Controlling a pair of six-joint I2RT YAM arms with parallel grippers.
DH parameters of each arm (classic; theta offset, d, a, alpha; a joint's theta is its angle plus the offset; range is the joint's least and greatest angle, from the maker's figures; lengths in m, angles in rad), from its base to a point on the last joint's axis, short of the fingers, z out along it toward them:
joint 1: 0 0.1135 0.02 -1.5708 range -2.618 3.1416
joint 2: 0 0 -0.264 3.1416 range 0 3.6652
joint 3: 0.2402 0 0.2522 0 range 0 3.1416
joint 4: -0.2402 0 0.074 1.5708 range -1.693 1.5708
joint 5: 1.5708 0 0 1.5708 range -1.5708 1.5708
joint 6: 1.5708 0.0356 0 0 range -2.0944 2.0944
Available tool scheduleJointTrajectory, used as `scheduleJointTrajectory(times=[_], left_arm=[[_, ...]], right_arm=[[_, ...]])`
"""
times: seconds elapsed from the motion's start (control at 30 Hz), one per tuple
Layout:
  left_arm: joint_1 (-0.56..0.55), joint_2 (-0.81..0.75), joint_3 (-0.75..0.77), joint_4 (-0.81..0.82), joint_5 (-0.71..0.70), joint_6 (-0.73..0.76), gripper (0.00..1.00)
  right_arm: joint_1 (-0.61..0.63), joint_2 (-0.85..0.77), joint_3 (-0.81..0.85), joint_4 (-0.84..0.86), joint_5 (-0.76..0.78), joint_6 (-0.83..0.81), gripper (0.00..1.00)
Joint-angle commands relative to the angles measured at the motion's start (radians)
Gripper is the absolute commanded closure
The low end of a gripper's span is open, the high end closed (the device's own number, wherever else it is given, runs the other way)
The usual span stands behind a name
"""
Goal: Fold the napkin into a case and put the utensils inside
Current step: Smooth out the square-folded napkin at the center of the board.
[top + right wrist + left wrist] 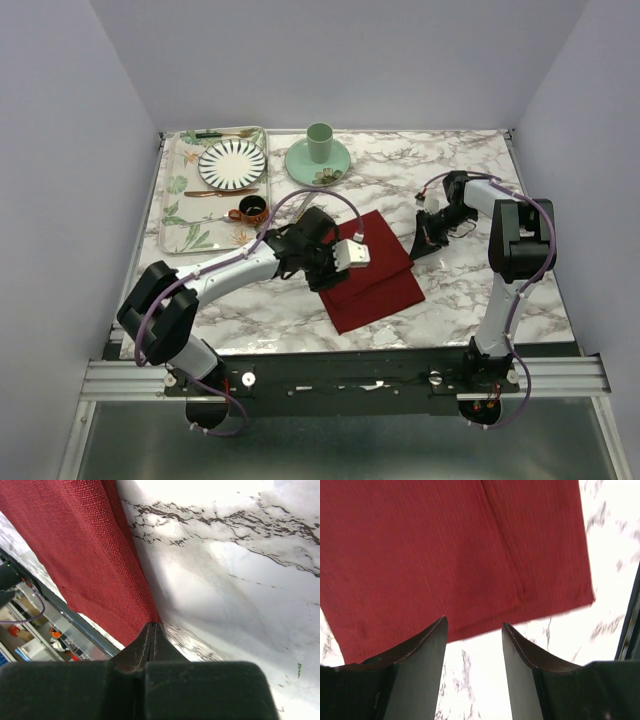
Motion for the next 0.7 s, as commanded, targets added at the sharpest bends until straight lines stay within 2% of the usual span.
scheduleJointTrajectory(times=[0.0, 0.13, 0.3, 0.4, 0.67], left_arm=[[-0.133, 0.042, 0.055, 0.114, -0.243, -0.189, 0.41], [-0.201, 0.116, 0.121, 0.139, -0.365, -0.228, 0.43], [-0.255, 0.219, 0.189, 0.146, -0.446, -0.231, 0.43], [-0.281, 0.268, 0.224, 0.145, -0.451, -0.226, 0.43], [-0.301, 0.337, 0.268, 0.152, -0.422, -0.252, 0.43]], right_arm=[[0.005, -0.013, -0.009, -0.003, -0.001, 0.008, 0.99], [0.007, -0.015, -0.007, -0.012, -0.006, 0.009, 0.93], [0.007, -0.016, -0.012, -0.013, -0.022, 0.009, 0.96], [0.007, -0.015, -0.013, -0.012, -0.024, 0.012, 0.99], [0.005, -0.013, -0.019, -0.004, -0.033, 0.014, 0.99]])
